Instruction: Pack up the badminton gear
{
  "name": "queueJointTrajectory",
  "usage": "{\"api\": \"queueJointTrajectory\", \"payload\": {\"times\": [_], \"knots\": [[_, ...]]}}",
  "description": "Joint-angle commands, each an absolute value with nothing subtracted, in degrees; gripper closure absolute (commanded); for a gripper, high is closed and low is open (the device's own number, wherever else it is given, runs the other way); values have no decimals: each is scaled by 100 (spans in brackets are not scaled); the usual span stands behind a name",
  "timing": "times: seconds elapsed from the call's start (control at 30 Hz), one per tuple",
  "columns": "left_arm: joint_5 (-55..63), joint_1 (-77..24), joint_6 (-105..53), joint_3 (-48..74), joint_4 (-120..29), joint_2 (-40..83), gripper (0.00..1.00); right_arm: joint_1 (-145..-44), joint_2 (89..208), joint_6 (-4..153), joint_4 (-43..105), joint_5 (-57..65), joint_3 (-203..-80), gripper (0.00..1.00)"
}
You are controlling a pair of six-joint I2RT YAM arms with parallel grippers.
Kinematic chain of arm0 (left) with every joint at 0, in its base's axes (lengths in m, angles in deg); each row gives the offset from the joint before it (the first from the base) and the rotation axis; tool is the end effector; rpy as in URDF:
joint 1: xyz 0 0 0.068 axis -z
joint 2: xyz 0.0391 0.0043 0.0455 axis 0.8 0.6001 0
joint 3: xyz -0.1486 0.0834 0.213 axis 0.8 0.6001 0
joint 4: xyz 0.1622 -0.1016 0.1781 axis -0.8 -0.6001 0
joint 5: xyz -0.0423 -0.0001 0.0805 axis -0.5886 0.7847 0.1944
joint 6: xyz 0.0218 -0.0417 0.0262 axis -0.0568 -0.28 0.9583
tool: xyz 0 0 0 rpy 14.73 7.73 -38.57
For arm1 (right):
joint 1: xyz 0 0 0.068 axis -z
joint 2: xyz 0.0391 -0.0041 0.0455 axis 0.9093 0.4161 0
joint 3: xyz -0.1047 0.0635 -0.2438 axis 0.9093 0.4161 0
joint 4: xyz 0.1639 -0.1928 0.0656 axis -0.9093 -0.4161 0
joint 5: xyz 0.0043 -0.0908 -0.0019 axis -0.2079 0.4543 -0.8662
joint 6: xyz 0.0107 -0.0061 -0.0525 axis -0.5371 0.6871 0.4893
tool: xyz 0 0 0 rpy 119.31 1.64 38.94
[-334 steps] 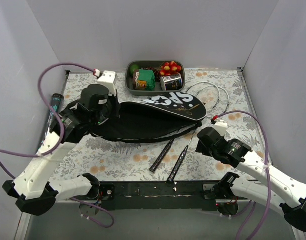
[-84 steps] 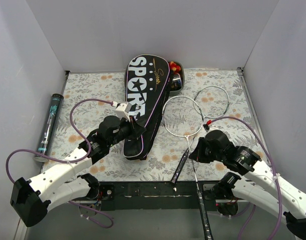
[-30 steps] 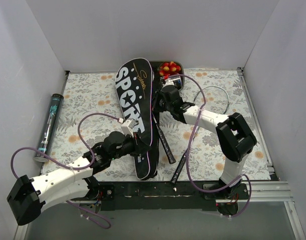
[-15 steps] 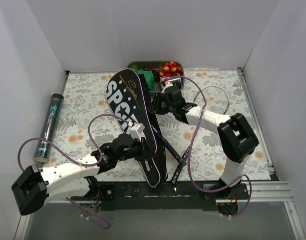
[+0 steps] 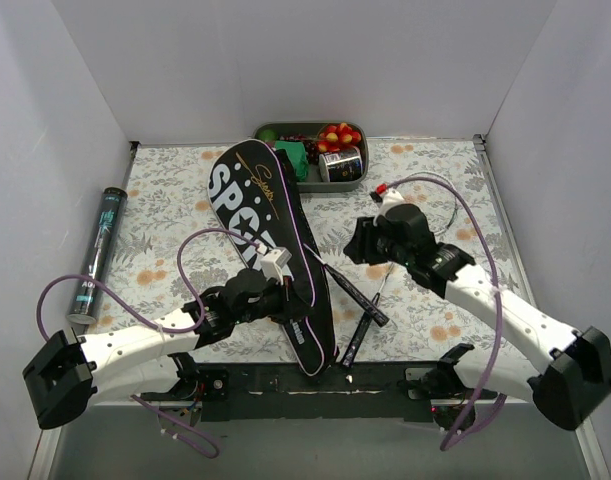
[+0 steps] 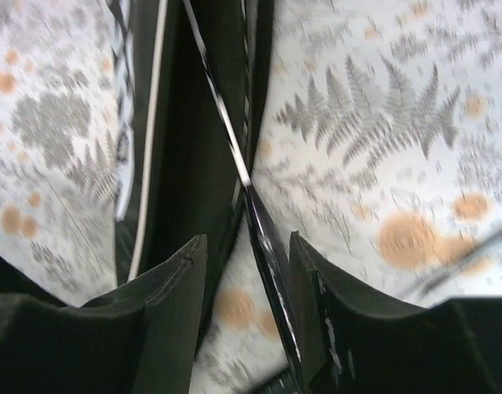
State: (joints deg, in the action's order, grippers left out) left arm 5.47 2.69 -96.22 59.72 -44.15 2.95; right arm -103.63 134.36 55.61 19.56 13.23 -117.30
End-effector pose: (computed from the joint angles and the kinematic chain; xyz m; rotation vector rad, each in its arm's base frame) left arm 0.1156 -0.1778 0.2060 -0.4620 2.4312 -1.4369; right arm 0.2095 0.1637 0.2971 -0.2109 2.1068 0.6574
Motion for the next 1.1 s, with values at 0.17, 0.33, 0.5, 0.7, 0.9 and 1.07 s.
{"api": "queueJointTrajectory", "payload": {"times": [0.17,0.33,0.5,0.7,0.9,1.07], "knots": [[678,637,-9572,5683,-4202,377,100,-10355,11825,5974,729,887,-10348,46],[766,866,-9502,5630,-4149,482,100,-10355,11594,6123,597,650,-9979,43],[819,989,-9493,5586,-4149,465,100,-10355,11629,6177,755,369,-9750,41],[793,1024,-9484,5630,-4149,272,100,-10355,11937,6115,852,439,-9627,41],[758,1033,-9467,5683,-4149,157,100,-10355,12192,6071,1036,334,-9425,41],[714,1033,-9414,5674,-4158,131,100,-10355,12323,6080,1151,351,-9354,41]]}}
